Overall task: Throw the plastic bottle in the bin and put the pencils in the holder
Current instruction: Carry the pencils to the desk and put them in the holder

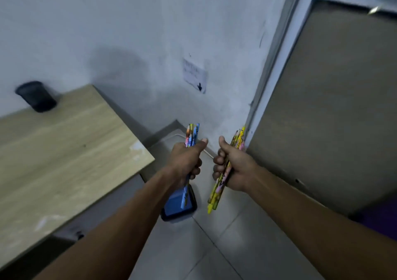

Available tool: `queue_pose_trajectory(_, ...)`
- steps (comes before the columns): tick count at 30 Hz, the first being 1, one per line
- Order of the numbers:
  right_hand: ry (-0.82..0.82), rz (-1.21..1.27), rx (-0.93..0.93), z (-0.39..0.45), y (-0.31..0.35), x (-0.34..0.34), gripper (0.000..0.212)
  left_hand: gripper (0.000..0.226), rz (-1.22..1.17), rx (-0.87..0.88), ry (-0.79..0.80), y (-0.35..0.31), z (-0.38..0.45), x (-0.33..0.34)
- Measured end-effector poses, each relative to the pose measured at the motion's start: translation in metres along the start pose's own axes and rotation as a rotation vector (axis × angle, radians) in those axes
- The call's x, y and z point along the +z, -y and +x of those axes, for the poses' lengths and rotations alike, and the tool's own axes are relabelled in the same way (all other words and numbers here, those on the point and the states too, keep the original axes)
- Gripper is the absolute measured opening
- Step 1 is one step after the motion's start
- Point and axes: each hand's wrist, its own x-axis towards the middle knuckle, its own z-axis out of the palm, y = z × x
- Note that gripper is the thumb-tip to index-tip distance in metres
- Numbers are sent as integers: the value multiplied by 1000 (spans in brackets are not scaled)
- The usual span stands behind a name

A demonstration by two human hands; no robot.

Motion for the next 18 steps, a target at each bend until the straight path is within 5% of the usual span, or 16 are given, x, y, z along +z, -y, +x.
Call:
queue_pose_trajectory(8, 145, -91, -50, -56, 81, 104, 49, 38, -55, 105, -127, -104, -49, -70)
queue_pose_trajectory(18, 313, -178, -16, -34, 89, 240, 40, 43, -252, 228, -324, -140, -49, -207)
